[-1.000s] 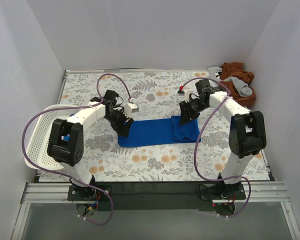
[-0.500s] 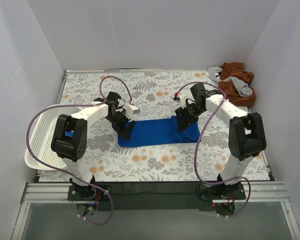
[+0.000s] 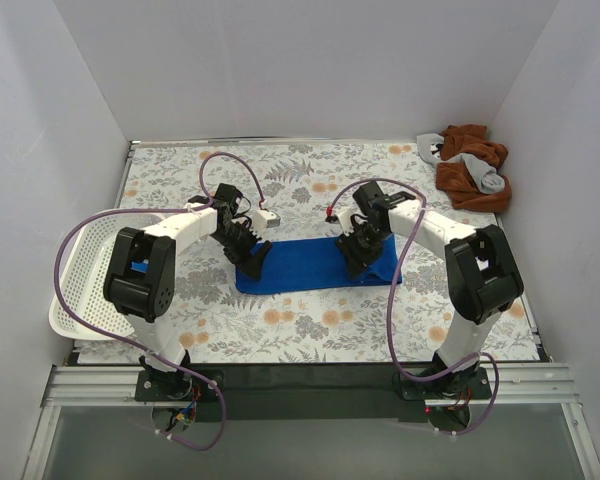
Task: Roll the towels
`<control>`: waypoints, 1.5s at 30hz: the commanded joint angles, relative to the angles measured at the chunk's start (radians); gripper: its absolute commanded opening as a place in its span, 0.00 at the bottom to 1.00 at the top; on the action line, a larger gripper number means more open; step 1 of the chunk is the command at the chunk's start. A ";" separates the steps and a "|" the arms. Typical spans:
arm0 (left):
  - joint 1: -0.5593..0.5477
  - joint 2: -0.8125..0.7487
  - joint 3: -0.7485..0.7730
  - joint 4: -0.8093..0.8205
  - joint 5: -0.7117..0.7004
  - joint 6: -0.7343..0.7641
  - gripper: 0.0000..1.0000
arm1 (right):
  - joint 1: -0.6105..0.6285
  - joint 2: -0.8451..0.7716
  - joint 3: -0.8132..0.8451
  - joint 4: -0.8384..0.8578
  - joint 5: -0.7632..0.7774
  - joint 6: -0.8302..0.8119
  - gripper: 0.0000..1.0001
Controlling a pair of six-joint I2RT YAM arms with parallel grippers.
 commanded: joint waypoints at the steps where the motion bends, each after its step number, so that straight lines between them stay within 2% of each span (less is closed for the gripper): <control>1: -0.005 -0.015 0.018 0.017 -0.007 -0.001 0.66 | 0.030 0.020 0.027 0.024 0.071 0.026 0.41; 3: -0.005 -0.014 0.018 0.018 -0.007 -0.003 0.66 | 0.038 0.033 0.032 0.021 0.091 0.023 0.39; 6: -0.007 -0.012 0.014 0.024 -0.006 -0.005 0.66 | 0.047 0.042 0.034 0.020 0.127 0.023 0.31; 10: -0.005 -0.011 0.011 0.030 -0.006 -0.009 0.66 | 0.048 0.036 0.050 0.016 0.098 0.040 0.08; 12: -0.005 -0.012 0.011 0.030 -0.004 -0.009 0.66 | 0.048 0.019 0.064 0.016 0.070 0.049 0.01; 21: -0.005 -0.009 0.005 0.029 -0.007 -0.009 0.67 | 0.048 0.037 0.083 0.015 0.009 0.078 0.01; 24: -0.005 -0.011 0.004 0.027 -0.012 -0.011 0.67 | 0.047 0.068 0.077 -0.008 0.018 0.065 0.09; 25: -0.005 -0.011 0.005 0.027 -0.010 -0.011 0.67 | 0.047 0.074 0.073 -0.014 0.021 0.060 0.15; 27: -0.007 -0.014 0.004 0.024 -0.010 -0.011 0.67 | 0.047 0.071 0.064 -0.032 0.015 0.042 0.20; 31: -0.005 -0.015 -0.015 0.027 -0.016 -0.009 0.64 | 0.015 0.001 0.064 -0.056 -0.063 -0.001 0.36; 38: -0.005 -0.005 -0.016 0.040 -0.019 -0.021 0.64 | 0.005 -0.099 0.040 -0.031 0.027 -0.067 0.38; 42: -0.005 0.003 -0.015 0.044 -0.018 -0.028 0.64 | 0.033 -0.087 0.027 -0.011 0.073 -0.026 0.39; 45: -0.005 0.003 -0.015 0.044 -0.022 -0.031 0.64 | 0.065 -0.061 0.032 -0.002 0.105 0.012 0.42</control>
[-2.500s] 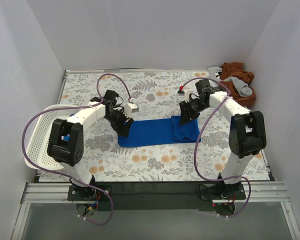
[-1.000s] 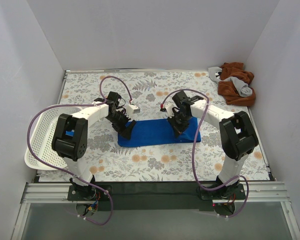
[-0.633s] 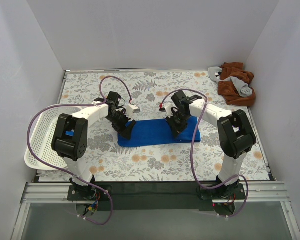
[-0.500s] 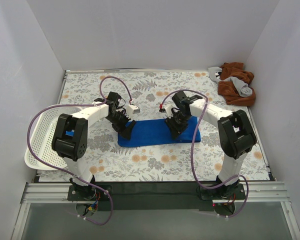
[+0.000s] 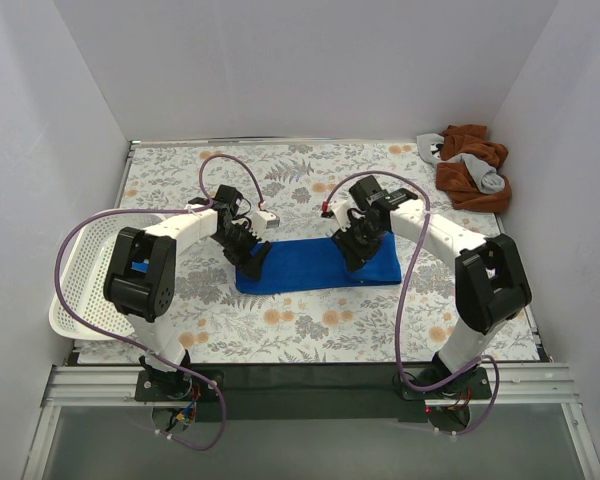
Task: Roll the towels
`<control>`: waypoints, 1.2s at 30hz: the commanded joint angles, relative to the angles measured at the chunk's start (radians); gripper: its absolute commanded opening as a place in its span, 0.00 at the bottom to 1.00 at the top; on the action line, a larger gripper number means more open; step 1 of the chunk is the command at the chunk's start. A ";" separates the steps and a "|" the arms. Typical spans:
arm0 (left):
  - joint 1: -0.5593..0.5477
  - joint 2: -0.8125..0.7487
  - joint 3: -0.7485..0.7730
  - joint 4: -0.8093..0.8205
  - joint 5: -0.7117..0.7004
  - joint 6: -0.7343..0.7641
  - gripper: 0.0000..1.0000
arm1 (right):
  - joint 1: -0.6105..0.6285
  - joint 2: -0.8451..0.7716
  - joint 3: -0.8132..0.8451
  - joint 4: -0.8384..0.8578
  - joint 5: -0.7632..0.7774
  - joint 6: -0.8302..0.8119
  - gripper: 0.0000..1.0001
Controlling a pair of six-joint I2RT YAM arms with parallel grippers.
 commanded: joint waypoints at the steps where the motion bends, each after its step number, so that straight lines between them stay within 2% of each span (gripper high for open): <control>1: -0.005 0.002 0.003 0.022 -0.010 -0.006 0.65 | 0.040 0.034 -0.008 0.018 0.055 0.039 0.43; 9: -0.005 0.005 0.007 0.027 -0.019 -0.011 0.67 | 0.090 0.106 -0.011 0.053 0.122 0.073 0.41; 18: -0.005 0.005 0.003 0.031 -0.021 -0.011 0.68 | 0.104 0.176 0.006 0.067 0.202 0.093 0.31; 22: -0.006 0.006 0.000 0.034 -0.024 -0.014 0.68 | 0.104 0.191 -0.002 0.067 0.228 0.093 0.30; 24: -0.005 0.006 0.000 0.036 -0.022 -0.012 0.68 | 0.103 0.192 -0.003 0.067 0.226 0.095 0.24; 25: -0.005 0.009 0.001 0.036 -0.025 -0.012 0.68 | 0.103 0.182 -0.002 0.067 0.220 0.096 0.13; 28: -0.005 0.006 0.000 0.037 -0.028 -0.011 0.68 | 0.104 0.145 0.005 0.061 0.190 0.095 0.04; 36: -0.005 0.015 0.004 0.037 -0.030 -0.014 0.67 | 0.104 0.094 0.000 0.015 0.165 0.090 0.01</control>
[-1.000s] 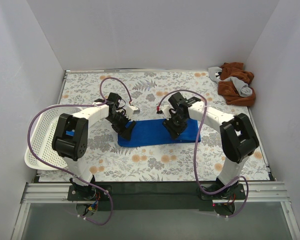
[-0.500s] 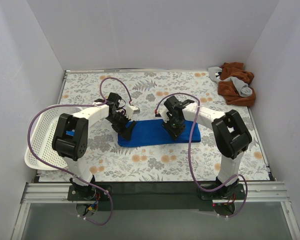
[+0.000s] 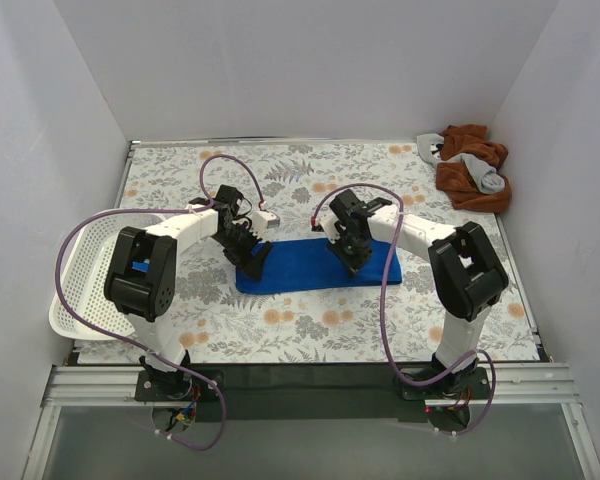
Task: Roll the towels
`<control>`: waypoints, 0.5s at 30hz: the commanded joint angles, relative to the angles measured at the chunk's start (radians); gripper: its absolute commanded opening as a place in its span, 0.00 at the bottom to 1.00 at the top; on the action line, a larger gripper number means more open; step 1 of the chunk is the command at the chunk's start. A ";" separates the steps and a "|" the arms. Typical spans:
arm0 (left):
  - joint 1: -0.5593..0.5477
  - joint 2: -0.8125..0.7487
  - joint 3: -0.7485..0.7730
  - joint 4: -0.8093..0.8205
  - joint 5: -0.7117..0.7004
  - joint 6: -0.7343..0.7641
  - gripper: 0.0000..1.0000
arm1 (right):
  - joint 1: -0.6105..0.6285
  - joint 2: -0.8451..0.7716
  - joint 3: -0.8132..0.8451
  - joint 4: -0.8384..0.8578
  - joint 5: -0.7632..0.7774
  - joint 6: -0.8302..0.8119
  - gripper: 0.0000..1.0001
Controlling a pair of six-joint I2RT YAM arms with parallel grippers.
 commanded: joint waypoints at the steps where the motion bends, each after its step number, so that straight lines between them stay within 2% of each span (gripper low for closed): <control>1: -0.003 0.010 0.006 0.030 -0.027 0.001 0.67 | 0.003 -0.060 0.005 -0.034 -0.028 -0.004 0.01; 7: -0.003 0.010 0.006 0.030 -0.031 -0.001 0.67 | 0.003 -0.081 -0.005 -0.054 -0.056 -0.004 0.01; 14: -0.003 0.018 0.017 0.030 -0.026 -0.005 0.66 | 0.006 -0.031 -0.004 -0.054 -0.088 -0.010 0.01; 15: -0.005 0.015 0.018 0.030 -0.029 -0.005 0.66 | 0.006 -0.019 0.005 -0.054 -0.093 -0.012 0.12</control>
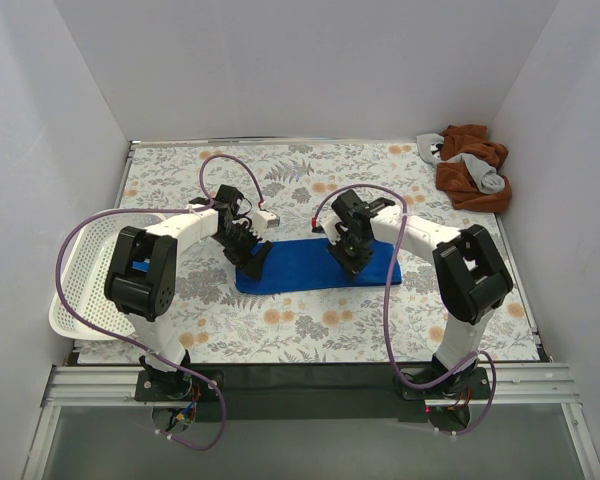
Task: Roll the towels
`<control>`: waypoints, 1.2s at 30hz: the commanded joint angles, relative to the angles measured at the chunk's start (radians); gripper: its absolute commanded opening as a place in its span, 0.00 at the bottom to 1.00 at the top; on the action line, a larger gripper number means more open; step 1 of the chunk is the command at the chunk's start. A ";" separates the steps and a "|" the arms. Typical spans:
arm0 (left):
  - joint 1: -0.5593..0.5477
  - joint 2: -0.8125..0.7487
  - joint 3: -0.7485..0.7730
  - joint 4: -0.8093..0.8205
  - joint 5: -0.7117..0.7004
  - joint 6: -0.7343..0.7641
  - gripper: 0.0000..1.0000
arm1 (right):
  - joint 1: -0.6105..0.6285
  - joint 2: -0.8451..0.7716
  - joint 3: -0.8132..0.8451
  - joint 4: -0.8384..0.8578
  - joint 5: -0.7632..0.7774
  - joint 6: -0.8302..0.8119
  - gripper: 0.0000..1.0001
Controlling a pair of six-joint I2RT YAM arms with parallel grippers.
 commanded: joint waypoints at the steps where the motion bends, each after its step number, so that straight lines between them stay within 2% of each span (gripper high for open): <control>1: -0.003 0.014 0.017 0.029 -0.029 0.001 0.65 | 0.005 0.028 0.024 -0.025 -0.042 -0.012 0.20; 2: -0.003 0.015 0.017 0.029 -0.030 -0.002 0.64 | 0.005 0.033 0.048 -0.030 -0.044 -0.013 0.27; 3: -0.003 0.017 0.019 0.029 -0.033 -0.006 0.62 | 0.002 0.036 0.059 -0.036 -0.045 -0.018 0.40; 6: 0.015 0.044 0.034 0.015 -0.035 -0.012 0.54 | -0.025 0.010 0.103 -0.050 -0.071 -0.029 0.56; 12: 0.080 0.147 0.163 -0.023 -0.104 0.063 0.50 | -0.201 -0.056 0.207 -0.081 -0.180 -0.075 0.62; 14: 0.104 0.210 0.227 -0.049 -0.121 0.102 0.49 | -0.246 -0.050 0.235 -0.091 -0.176 -0.110 0.62; 18: 0.117 0.351 0.453 -0.086 -0.139 0.135 0.49 | -0.353 0.030 0.312 -0.102 -0.178 -0.142 0.57; 19: 0.117 0.409 0.562 -0.088 -0.132 0.138 0.49 | -0.366 0.048 0.347 -0.101 -0.183 -0.148 0.56; 21: 0.117 0.469 0.673 -0.109 -0.104 0.130 0.54 | -0.383 0.108 0.385 -0.101 -0.182 -0.157 0.53; 22: 0.117 0.515 0.786 -0.120 -0.096 0.123 0.57 | -0.384 0.128 0.402 -0.102 -0.186 -0.159 0.52; 23: 0.117 0.530 0.827 -0.134 -0.084 0.115 0.62 | -0.386 0.146 0.431 -0.101 -0.191 -0.159 0.52; 25: 0.117 0.534 0.884 -0.143 -0.059 0.110 0.67 | -0.386 0.186 0.441 -0.101 -0.209 -0.158 0.49; 28: 0.117 0.459 0.852 -0.108 -0.046 0.110 0.70 | -0.386 0.214 0.420 -0.099 -0.209 -0.168 0.49; 32: 0.117 0.337 0.679 -0.054 -0.049 0.098 0.70 | -0.384 0.228 0.369 -0.096 -0.260 -0.168 0.45; 36: 0.117 0.238 0.521 -0.036 -0.035 0.060 0.70 | -0.383 0.225 0.286 -0.093 -0.320 -0.159 0.33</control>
